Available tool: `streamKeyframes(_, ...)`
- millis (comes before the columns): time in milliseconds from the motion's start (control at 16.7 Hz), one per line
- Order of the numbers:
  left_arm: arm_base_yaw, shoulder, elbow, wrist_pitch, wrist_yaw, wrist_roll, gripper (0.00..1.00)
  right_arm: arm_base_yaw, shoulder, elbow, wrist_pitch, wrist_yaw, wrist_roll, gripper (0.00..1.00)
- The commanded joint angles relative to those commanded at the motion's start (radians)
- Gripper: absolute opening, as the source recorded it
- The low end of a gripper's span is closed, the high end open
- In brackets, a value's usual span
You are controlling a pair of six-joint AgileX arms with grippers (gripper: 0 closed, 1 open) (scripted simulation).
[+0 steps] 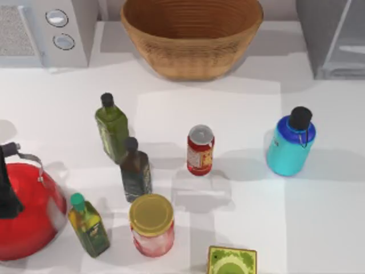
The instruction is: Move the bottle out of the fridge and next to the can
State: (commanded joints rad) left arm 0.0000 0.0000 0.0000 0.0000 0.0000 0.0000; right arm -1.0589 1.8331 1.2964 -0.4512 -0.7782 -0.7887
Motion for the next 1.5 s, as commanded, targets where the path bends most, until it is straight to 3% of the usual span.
streamKeyframes(240, 0.0, 0.0, 0.0, 0.0, 0.0, 0.0, 1.0, 0.119, -0.005, -0.004, 0.151, 0.029, 0.155, 1.0)
streamKeyframes(600, 0.0, 0.0, 0.0, 0.0, 0.0, 0.0, 1.0, 0.122, -0.011, -0.012, 0.169, 0.032, 0.169, 1.0)
streamKeyframes(780, 0.0, 0.0, 0.0, 0.0, 0.0, 0.0, 1.0, 0.186, -0.025, -0.031, 0.197, 0.086, 0.219, 1.0)
streamKeyframes(1500, 0.0, 0.0, 0.0, 0.0, 0.0, 0.0, 1.0, 0.94, -0.184, -0.264, 0.464, 0.667, 0.713, 1.0)
